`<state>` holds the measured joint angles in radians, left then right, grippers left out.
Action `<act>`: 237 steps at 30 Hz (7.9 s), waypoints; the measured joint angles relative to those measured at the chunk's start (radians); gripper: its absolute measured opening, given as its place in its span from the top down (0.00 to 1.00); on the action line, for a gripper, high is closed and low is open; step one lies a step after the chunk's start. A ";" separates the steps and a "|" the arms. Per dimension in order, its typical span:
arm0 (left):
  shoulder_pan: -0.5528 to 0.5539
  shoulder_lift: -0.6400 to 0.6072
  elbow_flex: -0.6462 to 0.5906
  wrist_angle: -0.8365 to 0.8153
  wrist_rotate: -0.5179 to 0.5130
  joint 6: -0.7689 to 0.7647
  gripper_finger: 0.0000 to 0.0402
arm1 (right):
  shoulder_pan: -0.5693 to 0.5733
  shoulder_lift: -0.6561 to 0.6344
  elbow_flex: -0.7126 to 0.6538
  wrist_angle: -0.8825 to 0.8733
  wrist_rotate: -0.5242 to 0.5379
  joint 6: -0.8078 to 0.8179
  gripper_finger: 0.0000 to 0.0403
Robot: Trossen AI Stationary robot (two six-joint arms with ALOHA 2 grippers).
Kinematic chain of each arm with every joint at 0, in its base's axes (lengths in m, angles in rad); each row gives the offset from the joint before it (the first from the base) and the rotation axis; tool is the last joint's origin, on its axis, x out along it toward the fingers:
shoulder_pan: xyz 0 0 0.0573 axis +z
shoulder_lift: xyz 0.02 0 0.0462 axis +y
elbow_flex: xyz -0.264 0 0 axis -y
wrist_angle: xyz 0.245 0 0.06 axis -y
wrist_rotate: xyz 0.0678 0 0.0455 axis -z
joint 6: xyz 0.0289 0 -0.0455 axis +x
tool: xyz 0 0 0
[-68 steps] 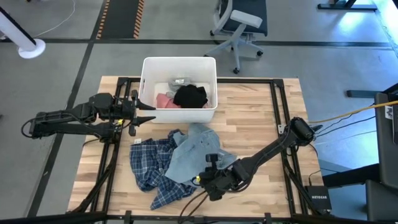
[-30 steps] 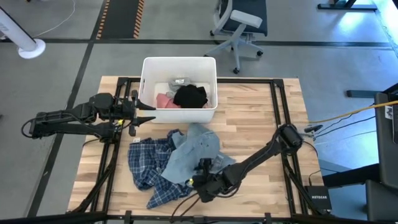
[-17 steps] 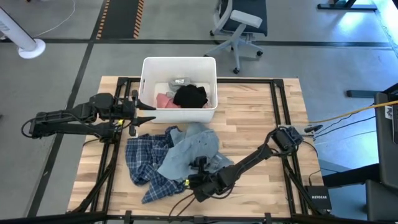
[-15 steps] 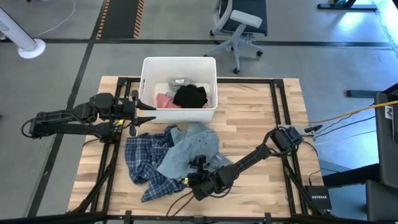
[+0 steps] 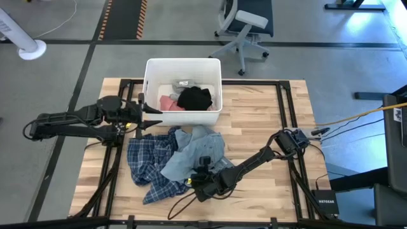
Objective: Sort clothes
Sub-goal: Put the blue pants into the white bin
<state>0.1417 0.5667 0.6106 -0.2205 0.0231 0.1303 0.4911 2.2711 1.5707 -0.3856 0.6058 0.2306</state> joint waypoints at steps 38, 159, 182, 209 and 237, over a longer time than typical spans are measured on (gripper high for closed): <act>0.000 -0.069 0.000 -0.011 0.000 0.007 0.60 | 0.108 -0.098 0.774 -0.934 0.717 -0.045 0.86; 0.000 -0.079 0.000 -0.002 0.000 0.012 0.60 | 0.056 -0.290 0.287 -0.793 -0.044 -0.108 0.36; 0.000 -0.079 0.000 -0.004 0.000 0.015 0.60 | 0.029 -0.290 0.153 -0.970 0.384 0.458 0.36; 0.000 -0.008 0.000 0.022 0.000 0.028 0.60 | -0.139 -0.290 0.106 -1.013 0.450 0.299 0.96; 0.000 -0.089 0.000 0.027 -0.001 -0.007 0.60 | -0.438 -0.290 0.700 -0.275 0.449 -0.933 0.95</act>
<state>0.1419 0.4774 0.6109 -0.1940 0.0223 0.1228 0.0532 1.9808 2.2707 -0.6606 1.0549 -0.7022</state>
